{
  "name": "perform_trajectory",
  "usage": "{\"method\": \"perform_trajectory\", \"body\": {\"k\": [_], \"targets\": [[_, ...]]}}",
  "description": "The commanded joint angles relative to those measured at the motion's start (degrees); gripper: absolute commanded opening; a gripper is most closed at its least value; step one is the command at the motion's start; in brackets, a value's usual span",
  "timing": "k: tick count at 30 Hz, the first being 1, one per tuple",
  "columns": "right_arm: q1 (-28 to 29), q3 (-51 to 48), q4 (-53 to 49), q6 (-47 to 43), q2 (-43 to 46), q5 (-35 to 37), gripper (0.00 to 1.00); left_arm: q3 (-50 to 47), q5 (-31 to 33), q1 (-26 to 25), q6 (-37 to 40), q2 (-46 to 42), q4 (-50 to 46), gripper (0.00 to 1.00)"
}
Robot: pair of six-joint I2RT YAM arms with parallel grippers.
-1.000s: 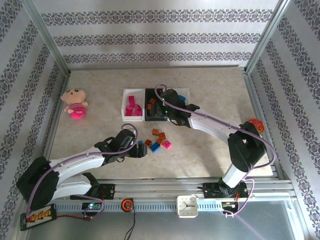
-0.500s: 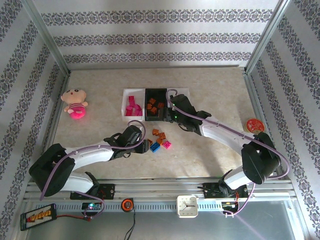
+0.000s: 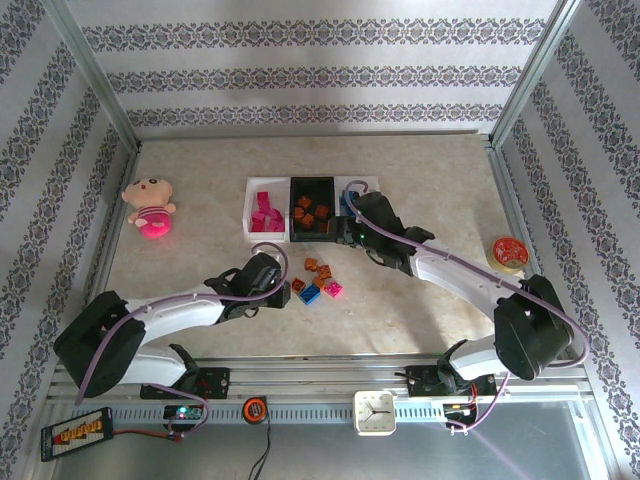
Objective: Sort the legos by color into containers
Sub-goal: Pick up the lego from the middle-left of the table, then place the lego in the container.
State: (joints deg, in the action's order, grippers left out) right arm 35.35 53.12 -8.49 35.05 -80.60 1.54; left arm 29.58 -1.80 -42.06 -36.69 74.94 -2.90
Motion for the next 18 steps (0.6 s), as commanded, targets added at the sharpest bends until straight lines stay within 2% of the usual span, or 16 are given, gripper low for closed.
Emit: {"method": "perform_trajectory", "body": {"k": [1, 6, 9, 12, 18], "targets": [[-1.03, -1.72, 0.61, 1.13, 3.24, 1.87, 0.62, -0.36, 1.8, -0.65, -0.06, -3.54, -3.69, 0.22], [-2.68, -5.24, 0.09, 1.27, 7.85, 2.63, 0.62, 3.3, 1.23, -0.65, 0.94, -8.88, -8.97, 0.22], [-3.86, -8.04, -0.32, 1.57, 10.7, 3.04, 0.62, 8.65, 0.75, -0.65, 2.84, -8.55, -10.78, 0.22], [-4.68, -10.62, -0.78, 1.91, 13.41, 3.25, 0.62, 16.32, -0.52, -0.65, 5.47, -3.74, -10.16, 0.22], [-4.9, -14.56, -2.72, 2.22, 17.3, 3.6, 0.62, 36.27, -3.69, -0.33, 10.44, 14.14, -7.17, 0.22]]}}
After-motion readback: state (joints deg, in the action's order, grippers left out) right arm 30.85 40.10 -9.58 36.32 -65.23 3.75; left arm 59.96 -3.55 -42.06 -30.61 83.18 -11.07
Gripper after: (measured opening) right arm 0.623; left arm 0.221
